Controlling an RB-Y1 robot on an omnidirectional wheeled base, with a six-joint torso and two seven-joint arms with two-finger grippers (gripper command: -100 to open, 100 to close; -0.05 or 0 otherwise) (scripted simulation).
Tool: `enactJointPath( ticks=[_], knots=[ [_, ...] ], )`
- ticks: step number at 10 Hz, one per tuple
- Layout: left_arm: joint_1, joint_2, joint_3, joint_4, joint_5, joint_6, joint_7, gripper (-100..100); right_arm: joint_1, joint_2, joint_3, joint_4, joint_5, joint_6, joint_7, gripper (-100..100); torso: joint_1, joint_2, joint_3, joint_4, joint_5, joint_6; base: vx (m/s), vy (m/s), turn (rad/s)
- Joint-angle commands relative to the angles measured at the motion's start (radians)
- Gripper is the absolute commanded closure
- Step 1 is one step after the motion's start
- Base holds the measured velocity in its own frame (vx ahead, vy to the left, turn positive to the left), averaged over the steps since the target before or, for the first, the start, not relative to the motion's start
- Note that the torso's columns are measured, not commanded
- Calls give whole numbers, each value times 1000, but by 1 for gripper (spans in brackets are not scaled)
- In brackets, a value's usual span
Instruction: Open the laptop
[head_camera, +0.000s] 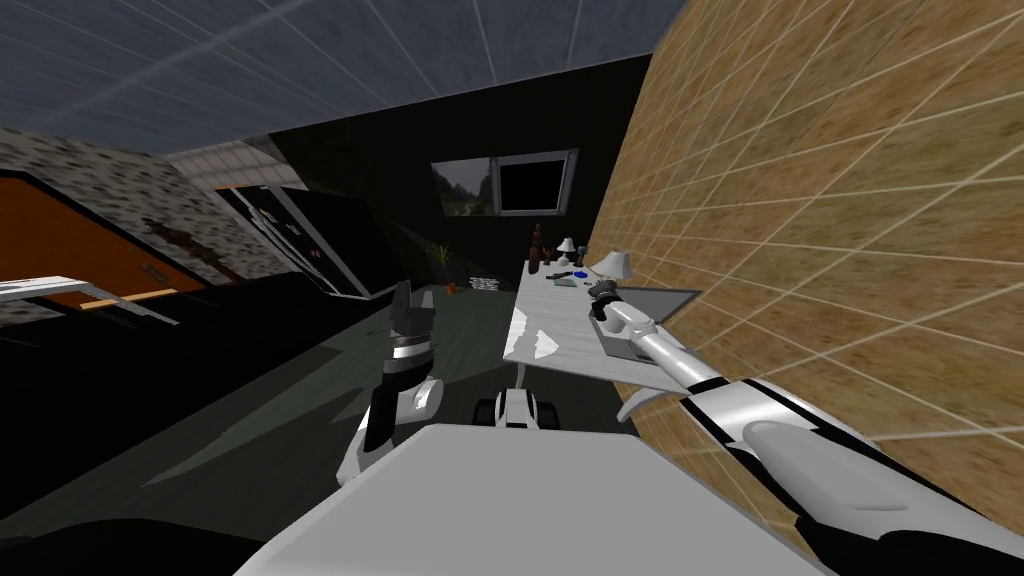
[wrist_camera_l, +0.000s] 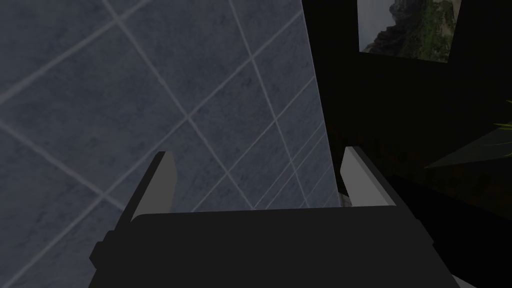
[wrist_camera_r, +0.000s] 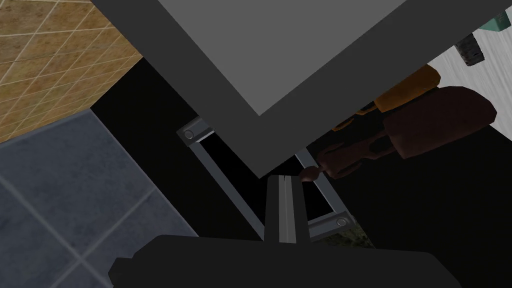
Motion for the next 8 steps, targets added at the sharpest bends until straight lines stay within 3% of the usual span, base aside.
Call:
enactJointPath(
  ticks=[1, 2, 3, 4, 6, 7, 8],
  knots=[
    [0, 0, 0, 0, 0, 0, 0, 0, -11, 37, -2, 63, 4, -60, -4, 100, -2, 1, 1, 1, 0, 1, 6, -9, 19],
    [0, 0, 0, 0, 0, 0, 0, 0, -11, 37, -2, 63, 4, -60, -4, 100, -2, 2, 1, 1, 0, 2, 1, -10, -9],
    [0, 0, 0, 0, 0, 0, 0, 0, -56, 84, -25, 99, 44, -101, 52, 100, -1, 2, 1, 1, 0, 1, -7, 37, -342],
    [0, 0, 0, 0, 0, 0, 0, 0, -81, 107, -25, 134, 44, -135, 53, 100, 3, 3, 1, 1, 1, 3, -8, 64, -389],
    [0, 0, 0, 0, 0, 0, 0, 0, -102, 140, -25, 175, 44, -174, 53, 100, 2, 1, 1, 1, 1, 0, -9, 22, -20],
    [0, 0, 0, 0, 0, 0, 0, 0, -148, 185, -47, 218, 84, -215, 101, 100, 0, 1, 0, 0, 0, 1, -16, 38, -376],
    [0, 0, 0, 0, 0, 0, 0, 0, -168, 202, -47, 230, 84, -237, 110, 100, 0, 2, 1, 1, 0, 3, -16, 60, -454]
  ],
)
